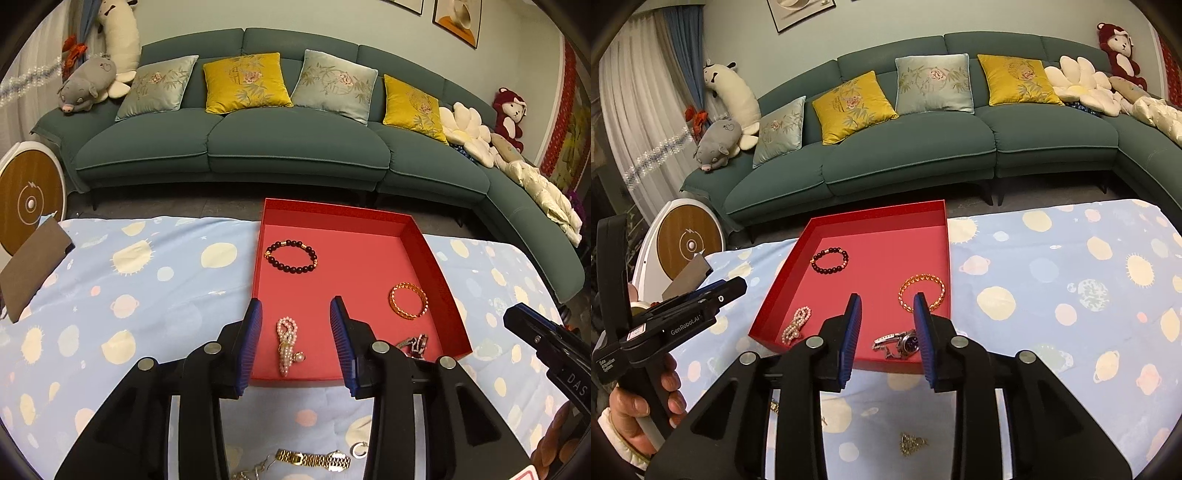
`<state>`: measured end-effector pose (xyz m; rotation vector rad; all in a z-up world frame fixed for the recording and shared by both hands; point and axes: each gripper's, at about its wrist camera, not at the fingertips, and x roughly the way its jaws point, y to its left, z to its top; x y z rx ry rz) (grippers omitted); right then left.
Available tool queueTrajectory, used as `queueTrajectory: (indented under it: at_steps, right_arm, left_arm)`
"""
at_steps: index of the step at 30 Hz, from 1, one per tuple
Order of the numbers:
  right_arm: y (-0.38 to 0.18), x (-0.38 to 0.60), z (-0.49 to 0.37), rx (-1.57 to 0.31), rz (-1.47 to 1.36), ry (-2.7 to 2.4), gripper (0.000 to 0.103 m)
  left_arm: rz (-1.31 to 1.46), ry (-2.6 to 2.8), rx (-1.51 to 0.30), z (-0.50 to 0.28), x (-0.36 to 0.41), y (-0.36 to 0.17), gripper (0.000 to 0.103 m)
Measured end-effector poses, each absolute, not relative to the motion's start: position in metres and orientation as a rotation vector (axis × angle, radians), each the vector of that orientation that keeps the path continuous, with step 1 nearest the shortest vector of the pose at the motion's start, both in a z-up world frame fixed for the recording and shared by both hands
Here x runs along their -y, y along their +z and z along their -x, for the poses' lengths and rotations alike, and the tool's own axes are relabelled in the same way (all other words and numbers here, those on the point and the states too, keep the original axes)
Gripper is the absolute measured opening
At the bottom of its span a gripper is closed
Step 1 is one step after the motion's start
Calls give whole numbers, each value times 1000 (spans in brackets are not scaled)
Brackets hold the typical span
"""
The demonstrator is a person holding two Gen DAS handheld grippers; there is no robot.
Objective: Organize jewelry
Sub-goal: 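Withdraw both grippers from the tray back over the remaining jewelry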
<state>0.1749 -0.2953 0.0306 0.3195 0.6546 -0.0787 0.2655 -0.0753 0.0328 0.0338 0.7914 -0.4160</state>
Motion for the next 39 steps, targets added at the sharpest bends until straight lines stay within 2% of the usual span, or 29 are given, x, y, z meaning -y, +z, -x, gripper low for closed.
queueTrajectory:
  at_steps: [3,5,9,13,27,39]
  right_arm:
    - [34,294,-152,-643,-337,-78,29]
    - [34,293,-137,-643,-347,-78,35]
    - [30,288,-108,-659,-346,-87,37]
    - [13,280,-88,-704,-332,-104,47]
    - [-66,278,-90,-838,-417,-145,47]
    - [-72,267,-95,-830,-406,-147,47]
  left_arm:
    - [-20,-411,-776,-245,62,38,36]
    - [-14,-405,-772,-231,53,39,36]
    - [14,-396,-791,-204,31,36,36]
    - [36,-375,-821,-181,12,26,40]
    - [140,-330,-912,-134,-30,-23,41]
    - [122,-380,-933,-137,-14,-33,41]
